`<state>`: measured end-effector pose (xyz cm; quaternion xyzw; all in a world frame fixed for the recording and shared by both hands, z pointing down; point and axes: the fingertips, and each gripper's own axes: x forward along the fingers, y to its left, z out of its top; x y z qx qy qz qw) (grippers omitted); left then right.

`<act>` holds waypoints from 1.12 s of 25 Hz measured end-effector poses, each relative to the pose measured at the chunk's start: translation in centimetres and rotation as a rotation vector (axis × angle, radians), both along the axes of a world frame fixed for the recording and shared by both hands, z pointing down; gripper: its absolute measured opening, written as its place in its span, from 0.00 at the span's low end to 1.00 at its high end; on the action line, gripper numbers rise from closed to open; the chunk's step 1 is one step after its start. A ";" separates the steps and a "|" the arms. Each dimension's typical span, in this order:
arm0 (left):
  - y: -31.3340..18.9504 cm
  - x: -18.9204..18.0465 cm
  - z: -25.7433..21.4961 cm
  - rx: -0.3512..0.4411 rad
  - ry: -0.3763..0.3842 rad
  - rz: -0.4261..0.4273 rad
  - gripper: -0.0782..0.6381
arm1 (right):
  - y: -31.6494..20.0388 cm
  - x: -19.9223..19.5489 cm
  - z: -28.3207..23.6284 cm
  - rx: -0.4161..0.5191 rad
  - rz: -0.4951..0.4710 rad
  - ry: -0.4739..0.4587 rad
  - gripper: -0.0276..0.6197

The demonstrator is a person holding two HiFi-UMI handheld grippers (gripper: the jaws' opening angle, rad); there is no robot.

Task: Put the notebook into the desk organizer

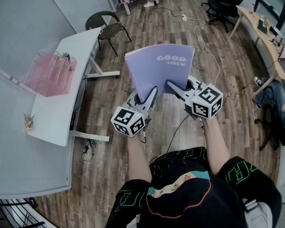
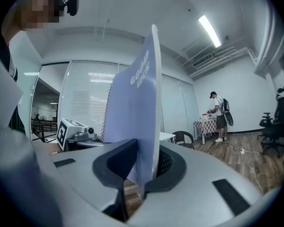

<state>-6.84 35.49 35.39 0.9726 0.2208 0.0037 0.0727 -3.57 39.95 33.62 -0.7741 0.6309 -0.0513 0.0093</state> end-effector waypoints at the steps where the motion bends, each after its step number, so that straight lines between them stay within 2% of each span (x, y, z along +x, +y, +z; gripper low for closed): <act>1: -0.1 0.1 0.1 -0.002 0.001 0.002 0.15 | -0.1 0.1 0.0 0.001 -0.003 0.002 0.13; 10: 0.1 0.6 0.5 -0.009 -0.002 0.001 0.15 | 0.0 0.5 0.3 -0.006 0.002 0.023 0.13; 22: -0.2 1.3 2.0 -0.041 -0.045 -0.011 0.15 | -0.5 1.5 1.9 -0.020 0.001 -0.004 0.14; 28: 1.2 2.8 1.2 -0.032 -0.058 -0.030 0.15 | 0.8 3.3 1.4 -0.001 -0.022 -0.030 0.14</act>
